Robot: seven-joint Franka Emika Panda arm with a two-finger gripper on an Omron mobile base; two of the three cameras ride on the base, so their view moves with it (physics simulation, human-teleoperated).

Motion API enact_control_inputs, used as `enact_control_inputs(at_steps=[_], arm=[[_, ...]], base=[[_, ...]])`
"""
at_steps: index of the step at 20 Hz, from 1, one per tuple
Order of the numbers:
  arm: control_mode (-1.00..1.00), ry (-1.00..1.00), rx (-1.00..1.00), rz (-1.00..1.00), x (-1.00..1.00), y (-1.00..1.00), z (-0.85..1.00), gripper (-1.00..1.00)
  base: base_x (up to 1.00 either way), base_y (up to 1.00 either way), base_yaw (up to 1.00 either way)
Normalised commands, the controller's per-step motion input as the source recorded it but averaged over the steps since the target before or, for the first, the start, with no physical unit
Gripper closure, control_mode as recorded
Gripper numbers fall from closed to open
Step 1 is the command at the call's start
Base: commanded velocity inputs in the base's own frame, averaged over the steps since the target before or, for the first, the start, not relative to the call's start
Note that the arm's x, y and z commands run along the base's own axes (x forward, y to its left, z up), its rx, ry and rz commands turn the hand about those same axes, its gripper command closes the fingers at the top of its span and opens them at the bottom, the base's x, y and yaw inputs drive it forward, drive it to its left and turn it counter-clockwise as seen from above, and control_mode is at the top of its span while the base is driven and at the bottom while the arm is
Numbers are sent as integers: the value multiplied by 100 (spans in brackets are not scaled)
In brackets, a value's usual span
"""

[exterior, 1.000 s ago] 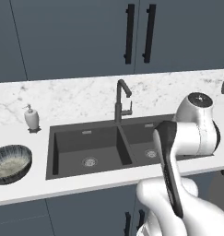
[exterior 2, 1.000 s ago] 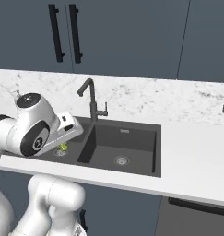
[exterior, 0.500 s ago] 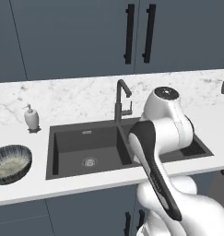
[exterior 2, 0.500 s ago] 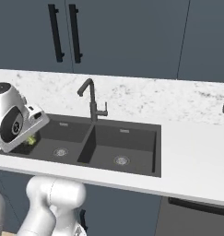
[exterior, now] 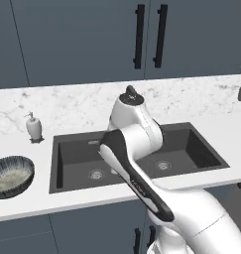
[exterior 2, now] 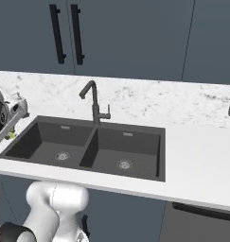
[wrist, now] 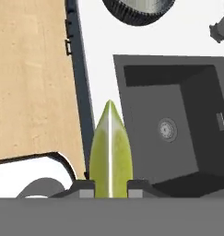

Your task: Pick the lemon wedge from the sink and place it in the bowl. Then pick the bowl and place it in the microwave. Then close the microwave door and press the start button.

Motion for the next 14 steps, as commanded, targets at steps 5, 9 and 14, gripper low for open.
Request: enact_control_inputs(at_steps=[5,9,14], arm=[[-100,0,0,48,78,100,-32,100],[-100,0,0,46,84,100,-31,100],[-100,0,-1,41,68,100,-13,100]], base=[[0,0,0],[0,0,0],[0,0,0]])
